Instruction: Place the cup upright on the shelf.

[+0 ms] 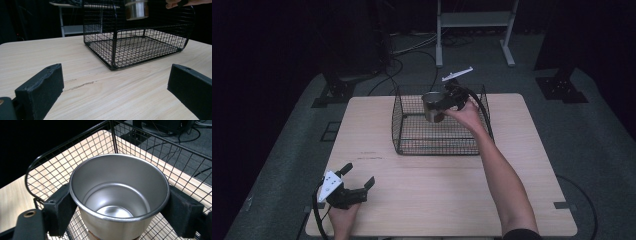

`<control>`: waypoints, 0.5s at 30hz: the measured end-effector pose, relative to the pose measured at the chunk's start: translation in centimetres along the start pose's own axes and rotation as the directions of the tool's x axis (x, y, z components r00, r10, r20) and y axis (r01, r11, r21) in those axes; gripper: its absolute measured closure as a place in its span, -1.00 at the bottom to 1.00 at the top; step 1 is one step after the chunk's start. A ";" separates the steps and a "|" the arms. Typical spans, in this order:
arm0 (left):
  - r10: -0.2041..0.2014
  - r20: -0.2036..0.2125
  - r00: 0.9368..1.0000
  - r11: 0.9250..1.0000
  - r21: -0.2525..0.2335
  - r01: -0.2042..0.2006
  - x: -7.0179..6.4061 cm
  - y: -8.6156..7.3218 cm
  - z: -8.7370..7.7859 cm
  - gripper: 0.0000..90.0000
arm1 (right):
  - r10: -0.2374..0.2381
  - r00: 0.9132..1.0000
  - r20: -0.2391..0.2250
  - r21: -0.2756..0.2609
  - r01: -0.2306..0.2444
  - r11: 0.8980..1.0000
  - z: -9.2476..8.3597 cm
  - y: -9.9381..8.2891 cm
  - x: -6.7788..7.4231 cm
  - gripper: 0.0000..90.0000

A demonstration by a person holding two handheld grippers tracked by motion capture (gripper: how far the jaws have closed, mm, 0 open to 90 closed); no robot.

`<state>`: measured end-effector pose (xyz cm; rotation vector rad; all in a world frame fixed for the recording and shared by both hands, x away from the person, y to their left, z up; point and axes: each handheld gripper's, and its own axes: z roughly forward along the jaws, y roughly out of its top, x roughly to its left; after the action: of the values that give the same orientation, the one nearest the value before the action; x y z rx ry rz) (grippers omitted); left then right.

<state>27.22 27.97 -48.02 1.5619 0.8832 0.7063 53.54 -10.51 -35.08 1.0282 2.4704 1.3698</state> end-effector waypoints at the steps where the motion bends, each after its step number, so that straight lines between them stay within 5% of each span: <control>1: 0.000 0.000 1.000 1.000 0.001 0.000 0.0 0.0 0.0 -1.00 | 0.001 1.000 0.003 0.002 -0.001 1.000 0.1 0.0 0.0 -0.61; 15: -0.003 0.001 1.000 1.000 -0.003 0.003 0.0 0.0 -0.1 -1.00 | 0.022 1.000 0.021 0.037 -0.023 0.999 2.1 -1.1 -0.9 -0.61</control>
<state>27.17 28.02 -48.03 1.5574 0.8830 0.7042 54.51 -9.99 -37.35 1.0756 2.4864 1.3175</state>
